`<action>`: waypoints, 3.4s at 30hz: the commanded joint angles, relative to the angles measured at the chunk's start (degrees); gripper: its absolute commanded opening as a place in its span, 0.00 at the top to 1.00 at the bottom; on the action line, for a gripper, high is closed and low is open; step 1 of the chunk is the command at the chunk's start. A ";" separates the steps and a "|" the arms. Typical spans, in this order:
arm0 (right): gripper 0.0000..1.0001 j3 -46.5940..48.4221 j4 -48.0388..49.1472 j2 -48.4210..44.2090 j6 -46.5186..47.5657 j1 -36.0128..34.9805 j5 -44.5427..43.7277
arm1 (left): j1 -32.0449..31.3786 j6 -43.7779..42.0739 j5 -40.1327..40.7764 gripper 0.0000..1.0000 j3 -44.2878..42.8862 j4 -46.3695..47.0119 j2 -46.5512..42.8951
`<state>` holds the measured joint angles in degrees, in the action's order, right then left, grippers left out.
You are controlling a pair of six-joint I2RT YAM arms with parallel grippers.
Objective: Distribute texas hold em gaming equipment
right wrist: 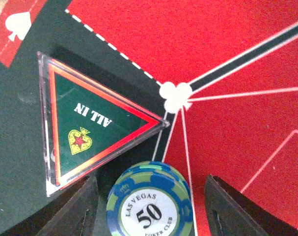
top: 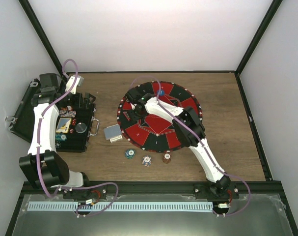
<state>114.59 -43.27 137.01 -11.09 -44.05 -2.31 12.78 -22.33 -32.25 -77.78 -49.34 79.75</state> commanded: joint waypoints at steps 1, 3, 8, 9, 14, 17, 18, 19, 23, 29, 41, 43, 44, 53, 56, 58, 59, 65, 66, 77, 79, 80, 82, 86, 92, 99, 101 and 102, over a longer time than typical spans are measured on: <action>0.33 0.13 -1.38 -4.16 -0.24 -0.07 -1.49 | 0.27 -0.33 -1.36 0.00 0.43 0.40 -0.21; 0.27 -0.31 -1.54 -6.57 -0.01 -0.20 -3.37 | 0.31 -0.34 -1.22 0.00 0.48 0.24 -0.02; 0.22 -7.65 -0.13 -15.88 0.20 -3.11 -5.83 | 0.28 -0.42 -1.32 0.00 0.02 -0.56 0.20; 0.21 -10.21 0.64 -18.52 0.08 -4.46 -6.18 | 0.31 -0.39 -1.38 0.00 -0.12 -0.58 0.11; 0.15 -23.58 4.84 -26.11 -2.32 -13.07 -5.55 | 0.31 -0.21 -1.49 0.00 -0.60 -0.76 -0.64; 0.13 -30.59 8.24 -29.45 -3.69 -17.09 -3.40 | 0.30 -0.25 -1.25 0.00 -1.24 -1.20 -0.42; 0.12 -31.65 8.57 -29.93 -4.09 -18.14 -2.50 | 0.24 -0.34 -1.19 0.00 -1.51 -1.38 -0.31; 0.12 -32.43 8.84 -30.14 -4.33 -19.16 -1.88 | 0.29 -0.42 -1.11 0.00 -1.71 -1.57 -0.22; 0.07 -33.22 8.37 -28.84 -4.31 -21.97 0.17 | 0.26 -0.52 -0.91 0.00 -1.83 -1.65 -0.21; 0.07 -33.29 7.50 -25.33 -3.87 -23.26 0.08 | 0.29 -0.68 -0.72 0.00 -1.85 -1.64 -0.37; 0.28 -33.05 6.62 -23.10 -3.71 -23.61 0.03 | 0.29 -0.79 -0.18 0.00 -2.20 -1.37 -0.38; 0.38 -32.83 6.57 -23.02 -3.80 -23.79 -0.02 | 0.32 -0.79 -0.24 0.00 -2.20 -1.36 -0.38; 0.41 -32.58 6.41 -22.90 -3.89 -23.94 -0.17 | 0.31 -0.79 -0.27 0.00 -2.14 -1.37 -0.38; 0.47 -31.75 5.91 -22.38 -4.63 -24.67 -0.95 | 0.27 -1.31 -0.07 0.00 -2.11 -1.64 -0.66; 0.52 -31.40 5.82 -22.18 -4.73 -24.83 -1.18 | 0.26 -1.39 -0.09 0.00 -2.03 -1.68 -0.66; 0.56 -31.12 5.74 -22.22 -4.77 -24.85 -1.33 | 0.28 -1.40 -0.14 0.00 -1.94 -1.72 -0.65; 0.57 -30.95 5.66 -22.15 -4.82 -24.85 -1.49 | 0.28 -1.39 -0.17 0.00 -1.85 -1.72 -0.68; 0.64 -30.46 5.57 -21.73 -4.79 -24.83 -2.60 | 0.25 -1.47 0.13 0.00 -1.81 -1.71 -0.73; 0.65 -30.41 5.55 -21.64 -4.74 -24.84 -2.69 | 0.31 -1.54 0.14 0.00 -1.77 -1.72 -0.80; 0.86 -29.68 5.03 -22.22 -4.96 -24.77 -3.87 | 0.30 -1.65 0.28 0.00 -1.94 -1.83 -1.10; 0.82 -29.71 4.91 -21.95 -4.89 -24.75 -3.49 | 0.32 -1.66 0.11 0.00 -1.95 -1.89 -1.24; 0.72 -29.73 4.86 -21.82 -4.90 -24.79 -3.23 | 0.30 -1.59 0.07 0.00 -1.98 -1.90 -1.26; 0.57 -29.84 4.84 -21.70 -4.97 -24.80 -2.85 | 0.25 -1.72 0.17 0.00 -1.87 -1.98 -1.34; 0.53 -30.30 5.33 -21.70 -4.94 -24.83 -3.05 | 0.29 -1.83 0.38 0.00 -1.98 -1.99 -1.42; 0.52 -30.17 5.65 -21.02 -4.94 -24.77 -2.93 | 0.23 -1.78 0.34 0.00 -2.03 -1.90 -1.43; 0.52 -30.29 5.99 -20.39 -4.99 -24.72 -2.63 | 0.27 -1.93 0.44 0.00 -2.03 -1.89 -1.44; 0.53 -30.35 6.11 -20.42 -4.98 -24.76 -2.70 | 0.31 -1.89 0.27 0.00 -2.04 -1.88 -1.45; 0.56 -30.38 6.21 -20.56 -4.96 -24.72 -2.64 | 0.29 -1.84 0.30 0.00 -2.03 -1.88 -1.48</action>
<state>82.78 -37.12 115.24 -15.73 -68.38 -4.89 12.78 -23.24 -31.73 -78.32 -50.76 79.53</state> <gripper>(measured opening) 0.469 0.999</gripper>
